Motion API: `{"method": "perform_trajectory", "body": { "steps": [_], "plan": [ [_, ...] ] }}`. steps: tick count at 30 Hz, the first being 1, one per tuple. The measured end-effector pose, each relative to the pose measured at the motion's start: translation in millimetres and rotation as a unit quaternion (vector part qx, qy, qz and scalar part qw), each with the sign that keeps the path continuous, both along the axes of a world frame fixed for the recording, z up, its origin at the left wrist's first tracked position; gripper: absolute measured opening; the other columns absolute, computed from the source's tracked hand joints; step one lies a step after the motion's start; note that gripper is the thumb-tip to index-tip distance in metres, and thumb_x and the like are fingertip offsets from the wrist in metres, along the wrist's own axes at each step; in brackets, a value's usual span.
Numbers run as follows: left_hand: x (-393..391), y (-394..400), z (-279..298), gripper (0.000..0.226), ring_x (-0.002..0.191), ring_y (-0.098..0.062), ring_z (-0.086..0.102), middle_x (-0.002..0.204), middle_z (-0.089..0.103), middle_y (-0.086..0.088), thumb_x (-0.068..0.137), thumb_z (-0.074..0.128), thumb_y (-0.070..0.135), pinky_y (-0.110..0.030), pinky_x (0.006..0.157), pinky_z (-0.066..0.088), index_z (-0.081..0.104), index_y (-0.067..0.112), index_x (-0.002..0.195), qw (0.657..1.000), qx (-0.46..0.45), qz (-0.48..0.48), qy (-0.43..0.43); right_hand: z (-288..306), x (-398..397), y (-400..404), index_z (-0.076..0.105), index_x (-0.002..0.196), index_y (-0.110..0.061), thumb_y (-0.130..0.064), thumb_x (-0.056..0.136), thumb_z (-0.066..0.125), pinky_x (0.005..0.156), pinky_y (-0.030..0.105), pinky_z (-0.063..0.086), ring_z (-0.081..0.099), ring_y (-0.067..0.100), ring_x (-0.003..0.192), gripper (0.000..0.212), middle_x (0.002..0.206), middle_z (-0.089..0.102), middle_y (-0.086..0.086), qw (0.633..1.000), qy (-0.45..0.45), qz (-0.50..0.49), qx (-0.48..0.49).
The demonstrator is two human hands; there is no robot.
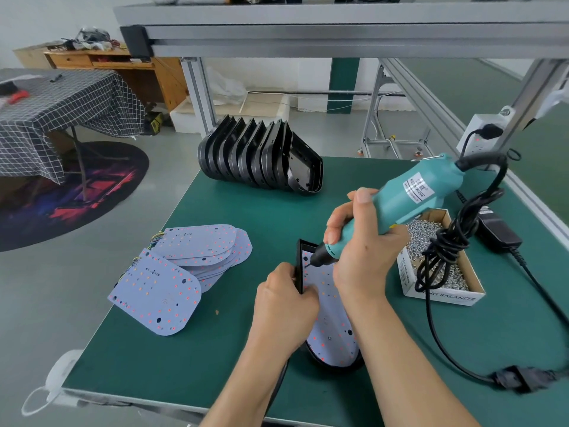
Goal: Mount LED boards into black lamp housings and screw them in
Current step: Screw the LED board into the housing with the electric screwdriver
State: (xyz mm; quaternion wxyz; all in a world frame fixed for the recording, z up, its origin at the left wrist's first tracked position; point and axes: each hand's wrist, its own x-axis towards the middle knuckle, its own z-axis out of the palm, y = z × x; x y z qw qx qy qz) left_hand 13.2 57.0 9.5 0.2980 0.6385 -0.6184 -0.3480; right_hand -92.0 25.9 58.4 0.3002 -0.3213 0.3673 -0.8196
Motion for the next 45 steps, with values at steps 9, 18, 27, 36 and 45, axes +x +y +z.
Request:
{"method": "perform_trajectory", "body": {
  "steps": [9, 18, 27, 36, 45],
  "plan": [
    [3.6, -2.8, -5.7, 0.024, 0.059, -0.018, 0.051, 0.063, 0.05, 0.007, 0.089, 0.064, 0.022, -0.027, 0.05, 0.039, 0.046, 0.015, 0.075, 0.999, 0.032, 0.003, 0.021, 35.0, -18.9, 9.5, 0.065, 0.086, -0.023, -0.043, 0.091, 0.068, 0.047, 0.026, 0.04, 0.046, 0.022, 0.04, 0.021, 0.06, 0.061, 0.009, 0.999, 0.023, -0.029, 0.012],
    [14.4, 0.9, 0.2, 0.005, 0.057, -0.006, 0.056, 0.077, 0.071, 0.0, 0.091, 0.069, 0.018, -0.013, 0.048, 0.045, 0.066, 0.017, 0.087, 0.983, 0.05, 0.038, 0.173, -5.1, -86.3, 54.7, 0.054, 0.101, -0.022, -0.049, 0.101, 0.056, 0.071, 0.046, 0.053, 0.066, 0.027, 0.074, 0.027, 0.086, 0.067, 0.004, 0.792, 0.426, 0.041, 0.434],
    [27.3, 11.4, 36.0, 0.015, 0.097, -0.033, 0.071, 0.098, 0.077, -0.003, 0.08, 0.069, 0.039, -0.057, 0.094, 0.057, 0.071, 0.032, 0.094, 0.957, -0.004, 0.022, 0.29, -28.2, -63.6, 67.3, 0.045, 0.103, -0.016, -0.042, 0.1, 0.062, 0.069, 0.039, 0.042, 0.066, 0.038, 0.096, 0.031, 0.101, 0.068, 0.012, 0.654, 0.589, -0.05, 0.472],
    [31.4, 25.7, 69.8, 0.018, 0.11, -0.03, 0.073, 0.116, 0.078, -0.005, 0.086, 0.071, 0.026, -0.053, 0.099, 0.056, 0.074, 0.028, 0.103, 0.898, -0.03, 0.002, 0.438, -33.5, -57.9, 79.9, 0.05, 0.121, -0.02, -0.035, 0.1, 0.054, 0.081, 0.032, 0.05, 0.06, 0.023, 0.116, 0.025, 0.121, 0.062, 0.0, 0.528, 0.691, -0.08, 0.486],
    [37.4, 42.9, 117.2, 0.02, 0.102, -0.028, 0.076, 0.114, 0.078, -0.01, 0.095, 0.066, 0.01, -0.035, 0.077, 0.063, 0.068, 0.011, 0.115, 0.851, -0.061, 0.004, 0.522, -7.1, 28.4, 172.5, 0.065, 0.134, -0.04, -0.052, 0.09, 0.063, 0.095, 0.011, 0.047, 0.066, -0.003, 0.115, 0.046, 0.12, 0.076, -0.011, 0.875, 0.237, 0.271, 0.322]
  ]
}}
